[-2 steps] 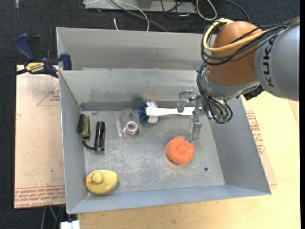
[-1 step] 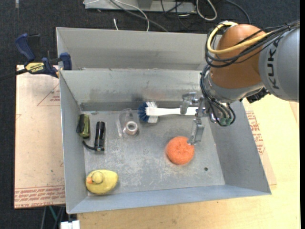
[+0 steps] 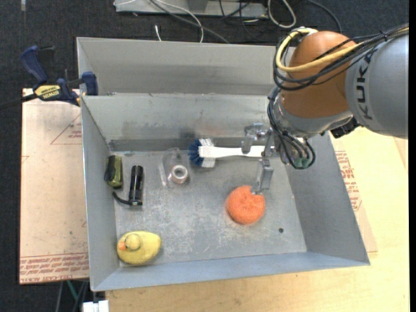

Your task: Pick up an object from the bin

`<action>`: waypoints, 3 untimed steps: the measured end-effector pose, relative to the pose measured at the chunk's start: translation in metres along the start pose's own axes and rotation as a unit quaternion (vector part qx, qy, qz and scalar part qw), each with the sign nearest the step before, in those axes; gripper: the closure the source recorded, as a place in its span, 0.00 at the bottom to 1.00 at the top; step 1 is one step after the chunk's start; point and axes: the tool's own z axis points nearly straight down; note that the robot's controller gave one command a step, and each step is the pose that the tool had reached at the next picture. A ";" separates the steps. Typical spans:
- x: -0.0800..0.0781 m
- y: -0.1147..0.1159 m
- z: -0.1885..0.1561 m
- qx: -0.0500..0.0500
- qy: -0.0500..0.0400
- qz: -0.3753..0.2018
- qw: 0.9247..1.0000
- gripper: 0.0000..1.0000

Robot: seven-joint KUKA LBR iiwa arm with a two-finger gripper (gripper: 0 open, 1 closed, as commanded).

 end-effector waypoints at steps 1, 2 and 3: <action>0.031 0.032 0.080 -0.001 0.003 -0.027 1.000 0.00; -0.015 0.014 0.071 0.001 -0.008 -0.077 0.997 0.00; 0.059 -0.002 0.022 -0.001 0.000 -0.021 1.000 0.00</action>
Offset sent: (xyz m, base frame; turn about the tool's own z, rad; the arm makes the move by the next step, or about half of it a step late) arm 0.0163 0.0123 -0.0712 -0.1597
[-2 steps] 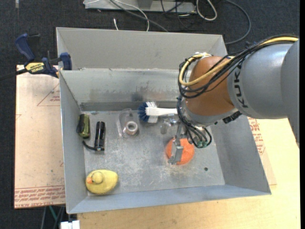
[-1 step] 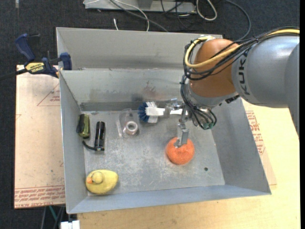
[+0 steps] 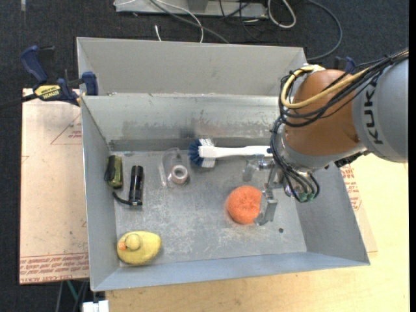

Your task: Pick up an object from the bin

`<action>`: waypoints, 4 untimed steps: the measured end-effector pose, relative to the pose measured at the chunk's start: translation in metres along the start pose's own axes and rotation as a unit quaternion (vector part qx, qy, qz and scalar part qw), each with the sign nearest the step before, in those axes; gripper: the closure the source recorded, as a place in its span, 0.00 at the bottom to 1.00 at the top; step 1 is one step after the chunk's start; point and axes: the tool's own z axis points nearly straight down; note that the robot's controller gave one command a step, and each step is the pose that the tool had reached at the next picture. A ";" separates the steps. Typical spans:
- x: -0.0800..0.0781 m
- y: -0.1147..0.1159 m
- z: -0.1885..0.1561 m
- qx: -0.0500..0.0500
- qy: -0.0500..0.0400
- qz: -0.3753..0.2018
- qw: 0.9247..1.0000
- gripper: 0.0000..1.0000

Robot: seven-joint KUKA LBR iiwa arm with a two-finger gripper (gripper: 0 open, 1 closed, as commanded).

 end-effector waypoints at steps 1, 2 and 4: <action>-0.095 -0.019 0.040 0.000 -0.011 0.038 0.999 0.00; -0.029 -0.030 0.082 -0.001 -0.006 0.083 0.997 1.00; -0.028 -0.021 0.091 0.001 -0.013 0.074 0.997 1.00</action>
Offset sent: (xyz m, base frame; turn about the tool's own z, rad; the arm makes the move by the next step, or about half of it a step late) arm 0.0285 -0.0300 -0.0830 0.1668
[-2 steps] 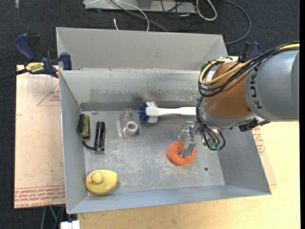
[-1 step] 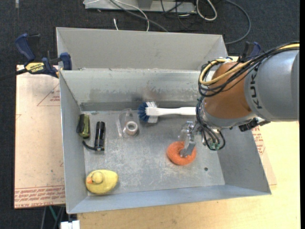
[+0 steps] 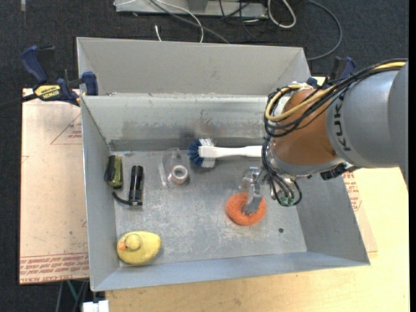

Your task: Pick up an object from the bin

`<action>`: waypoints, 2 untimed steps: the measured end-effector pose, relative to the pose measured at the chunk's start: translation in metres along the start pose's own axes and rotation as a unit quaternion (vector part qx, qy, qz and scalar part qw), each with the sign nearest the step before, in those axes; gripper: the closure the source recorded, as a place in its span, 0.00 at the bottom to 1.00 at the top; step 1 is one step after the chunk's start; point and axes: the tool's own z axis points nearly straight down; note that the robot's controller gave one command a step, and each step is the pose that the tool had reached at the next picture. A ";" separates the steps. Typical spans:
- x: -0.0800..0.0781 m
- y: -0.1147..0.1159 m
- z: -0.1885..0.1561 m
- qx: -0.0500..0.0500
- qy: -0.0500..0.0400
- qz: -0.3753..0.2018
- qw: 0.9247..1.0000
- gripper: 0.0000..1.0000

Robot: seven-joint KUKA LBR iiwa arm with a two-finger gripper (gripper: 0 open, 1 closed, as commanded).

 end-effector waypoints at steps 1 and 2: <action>0.002 -0.004 -0.002 -0.002 -0.001 0.001 1.000 1.00; 0.012 -0.028 -0.020 -0.001 -0.002 -0.085 0.996 0.00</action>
Offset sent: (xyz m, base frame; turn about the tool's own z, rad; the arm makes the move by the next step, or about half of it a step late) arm -0.0167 -0.0261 0.0191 -0.1735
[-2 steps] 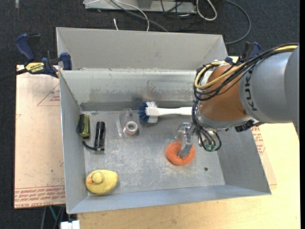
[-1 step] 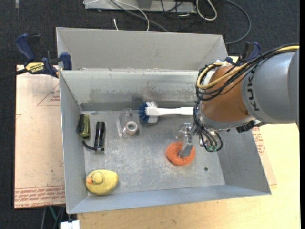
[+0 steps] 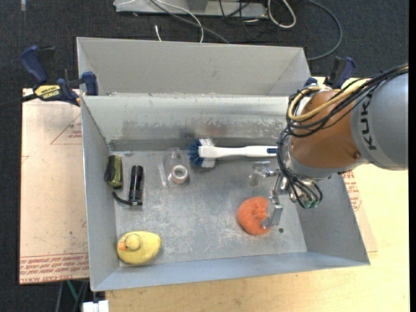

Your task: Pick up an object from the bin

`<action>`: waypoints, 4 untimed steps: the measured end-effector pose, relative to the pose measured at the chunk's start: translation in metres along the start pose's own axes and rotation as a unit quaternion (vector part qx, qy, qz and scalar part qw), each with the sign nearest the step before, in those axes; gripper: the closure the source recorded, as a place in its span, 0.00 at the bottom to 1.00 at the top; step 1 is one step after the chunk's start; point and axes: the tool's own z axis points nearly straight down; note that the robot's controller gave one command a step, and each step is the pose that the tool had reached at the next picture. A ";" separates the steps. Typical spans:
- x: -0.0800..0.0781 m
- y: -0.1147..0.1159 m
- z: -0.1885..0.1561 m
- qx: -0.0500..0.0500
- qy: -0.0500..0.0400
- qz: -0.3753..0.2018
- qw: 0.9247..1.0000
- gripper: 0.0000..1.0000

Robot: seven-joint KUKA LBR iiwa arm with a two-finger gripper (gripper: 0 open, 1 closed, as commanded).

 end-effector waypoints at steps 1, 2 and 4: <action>0.000 0.001 0.001 -0.001 0.001 0.000 1.000 0.00; -0.003 0.001 0.003 -0.001 0.000 0.016 1.000 0.00; -0.001 0.001 0.030 -0.001 -0.001 0.092 0.996 0.00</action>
Offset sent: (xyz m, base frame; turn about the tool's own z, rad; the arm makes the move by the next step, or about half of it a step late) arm 0.0403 0.0141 -0.0326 0.3611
